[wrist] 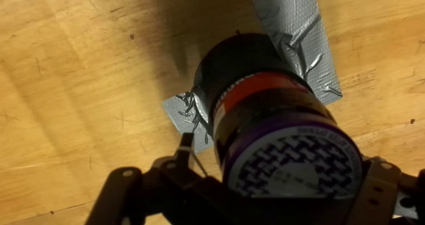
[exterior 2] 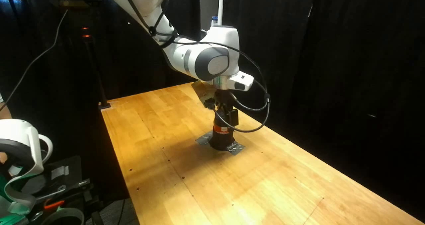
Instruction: Put a rubber band around the cup
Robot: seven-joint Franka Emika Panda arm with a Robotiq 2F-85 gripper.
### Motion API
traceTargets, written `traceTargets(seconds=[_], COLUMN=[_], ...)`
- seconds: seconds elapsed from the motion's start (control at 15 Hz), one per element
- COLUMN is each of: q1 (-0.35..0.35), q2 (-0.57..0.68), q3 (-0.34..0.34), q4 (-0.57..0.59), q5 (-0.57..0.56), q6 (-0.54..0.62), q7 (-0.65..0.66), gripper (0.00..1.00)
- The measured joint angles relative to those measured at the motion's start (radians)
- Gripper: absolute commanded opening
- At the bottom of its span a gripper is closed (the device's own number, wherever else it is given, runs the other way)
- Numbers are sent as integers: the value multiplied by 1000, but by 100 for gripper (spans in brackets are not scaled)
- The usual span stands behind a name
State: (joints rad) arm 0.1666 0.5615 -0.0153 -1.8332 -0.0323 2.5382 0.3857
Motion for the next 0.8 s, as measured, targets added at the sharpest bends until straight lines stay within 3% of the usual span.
traceTargets(seconds=[0.8], q1=[-15], q2=[-127], q3=[21], q4=[-220], q5=[85], q6=[141], q7=[-23], gripper=[100])
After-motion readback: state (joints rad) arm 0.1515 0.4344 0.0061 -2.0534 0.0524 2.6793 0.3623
